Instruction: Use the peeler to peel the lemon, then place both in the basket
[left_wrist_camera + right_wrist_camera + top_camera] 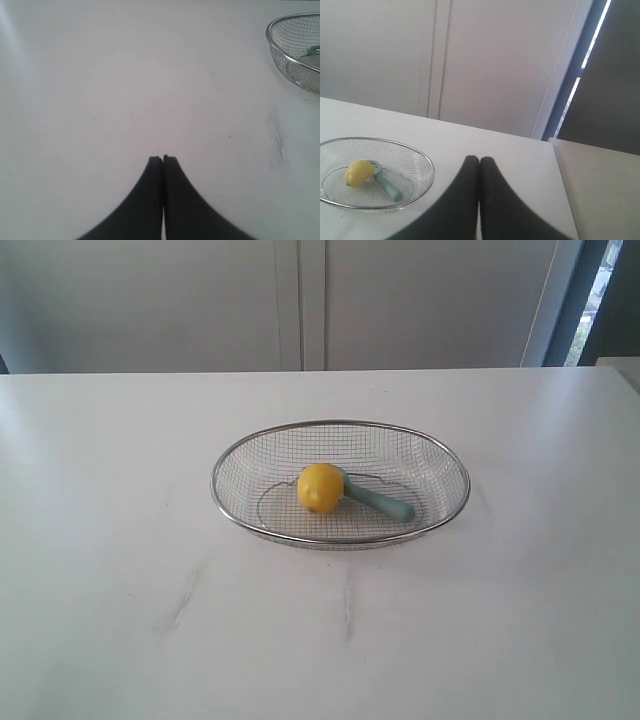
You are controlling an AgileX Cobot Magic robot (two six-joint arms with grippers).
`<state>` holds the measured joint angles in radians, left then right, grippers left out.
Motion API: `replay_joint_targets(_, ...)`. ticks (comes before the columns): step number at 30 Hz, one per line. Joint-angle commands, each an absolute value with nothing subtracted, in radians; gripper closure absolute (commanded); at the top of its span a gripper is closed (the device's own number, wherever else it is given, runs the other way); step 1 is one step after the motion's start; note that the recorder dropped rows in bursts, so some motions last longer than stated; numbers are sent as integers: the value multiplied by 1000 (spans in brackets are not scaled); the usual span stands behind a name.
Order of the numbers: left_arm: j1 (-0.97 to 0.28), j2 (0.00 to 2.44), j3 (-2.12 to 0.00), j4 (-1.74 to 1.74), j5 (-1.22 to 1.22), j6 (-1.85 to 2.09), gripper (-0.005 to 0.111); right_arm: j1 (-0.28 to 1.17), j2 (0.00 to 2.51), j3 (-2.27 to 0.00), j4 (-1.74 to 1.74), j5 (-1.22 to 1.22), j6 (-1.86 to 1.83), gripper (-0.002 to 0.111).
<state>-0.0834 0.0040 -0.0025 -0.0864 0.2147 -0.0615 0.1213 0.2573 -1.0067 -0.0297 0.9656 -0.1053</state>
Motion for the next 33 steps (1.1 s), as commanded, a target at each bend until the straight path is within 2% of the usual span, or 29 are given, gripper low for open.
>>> replay_joint_targets(1, -83, 0, 0, -88, 211, -64, 107, 104, 146, -933, -48, 961, -101, 108)
replay_joint_targets(7, -83, 0, 0, -88, 211, -64, 107, -14, 0, -805, -50, 964, -101, 108)
replay_joint_targets(15, -83, 0, 0, -88, 211, -64, 107, -140, 0, -732, 0, 957, -105, 108)
replay_joint_targets(18, -83, 0, 0, -88, 211, -64, 107, -150, 0, -691, 8, 778, -126, 108)
replay_joint_targets(25, -83, 0, 0, -88, 211, -64, 107, -150, 0, -454, 138, 197, -10, 108)
replay_joint_targets(28, -83, 0, 0, -88, 211, -64, 107, -150, 0, -333, 127, 116, -11, 108)
replay_joint_targets(33, -83, 0, 0, -88, 211, -64, 107, -150, 0, -136, 84, 120, -11, 108)
